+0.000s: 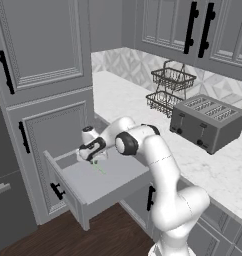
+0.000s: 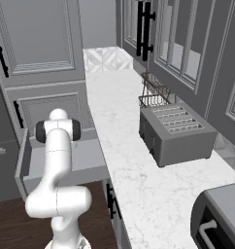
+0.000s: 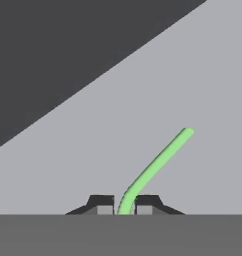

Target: Take a straw from the drawer in front and place it inside the glass cup on the dining counter.

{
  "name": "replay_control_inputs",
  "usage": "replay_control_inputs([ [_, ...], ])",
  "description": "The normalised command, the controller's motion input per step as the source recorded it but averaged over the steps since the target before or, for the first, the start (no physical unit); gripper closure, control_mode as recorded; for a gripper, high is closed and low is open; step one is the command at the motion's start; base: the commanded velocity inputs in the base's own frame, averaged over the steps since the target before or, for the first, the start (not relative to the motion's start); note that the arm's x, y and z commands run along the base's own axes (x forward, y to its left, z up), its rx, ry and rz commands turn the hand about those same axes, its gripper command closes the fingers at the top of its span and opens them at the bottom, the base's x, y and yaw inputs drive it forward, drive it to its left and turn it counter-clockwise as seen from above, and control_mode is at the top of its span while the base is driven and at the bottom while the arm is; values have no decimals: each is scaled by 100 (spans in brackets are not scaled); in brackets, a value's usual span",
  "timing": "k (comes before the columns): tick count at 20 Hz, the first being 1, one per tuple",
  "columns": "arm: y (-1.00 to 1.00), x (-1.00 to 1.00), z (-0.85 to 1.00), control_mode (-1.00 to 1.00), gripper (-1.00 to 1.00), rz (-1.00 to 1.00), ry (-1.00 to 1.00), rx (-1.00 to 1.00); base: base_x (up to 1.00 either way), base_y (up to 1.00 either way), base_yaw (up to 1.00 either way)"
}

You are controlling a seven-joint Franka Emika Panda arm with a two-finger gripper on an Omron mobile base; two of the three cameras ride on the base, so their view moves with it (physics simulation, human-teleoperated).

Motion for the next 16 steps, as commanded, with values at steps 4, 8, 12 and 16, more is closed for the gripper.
replay_control_inputs([
  [4, -2, -25, 47, -100, 100, 0, -2, 0, 0, 0, 0],
  [8, -24, -53, 100, -100, 100, 0, -11, 9, 0, 0, 0],
  [12, -31, -54, 100, -100, 100, 0, -19, 15, 0, 0, 0],
  [16, -47, -70, 100, -100, 100, 0, -20, 19, 0, 0, 0],
])
